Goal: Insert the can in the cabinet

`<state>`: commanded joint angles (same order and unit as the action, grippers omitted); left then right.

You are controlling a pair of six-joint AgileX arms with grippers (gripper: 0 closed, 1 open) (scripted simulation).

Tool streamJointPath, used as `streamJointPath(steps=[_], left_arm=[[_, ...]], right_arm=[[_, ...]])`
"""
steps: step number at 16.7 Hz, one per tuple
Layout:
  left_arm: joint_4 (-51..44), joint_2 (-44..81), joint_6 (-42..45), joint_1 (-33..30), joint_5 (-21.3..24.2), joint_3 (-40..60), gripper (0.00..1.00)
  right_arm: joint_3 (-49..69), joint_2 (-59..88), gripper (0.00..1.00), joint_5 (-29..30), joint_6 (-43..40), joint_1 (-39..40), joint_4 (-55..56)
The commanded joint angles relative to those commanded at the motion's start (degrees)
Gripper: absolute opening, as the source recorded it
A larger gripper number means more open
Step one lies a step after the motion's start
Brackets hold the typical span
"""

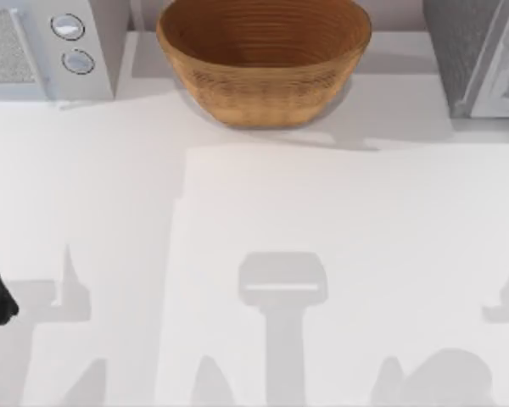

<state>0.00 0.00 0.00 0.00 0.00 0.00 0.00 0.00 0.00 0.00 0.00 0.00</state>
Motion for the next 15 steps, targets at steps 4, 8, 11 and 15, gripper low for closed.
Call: streamJointPath(steps=[4,8,11,15], left_arm=[[0.0,0.0,0.0,0.0,0.0,0.0,1.0],[0.0,0.0,0.0,0.0,0.0,0.0,1.0],[0.0,0.0,0.0,0.0,0.0,0.0,1.0],[0.0,0.0,0.0,0.0,0.0,0.0,1.0]], right_arm=[[0.17,0.25,0.0,-0.09,0.09,-0.17,0.08],[6.22,5.39,0.0,0.92,0.16,0.39,-1.36],[16.87,13.97,0.0,2.25,0.33,1.59,-4.02],[36.6,29.32,0.0,4.34,0.65,3.9,-9.02]])
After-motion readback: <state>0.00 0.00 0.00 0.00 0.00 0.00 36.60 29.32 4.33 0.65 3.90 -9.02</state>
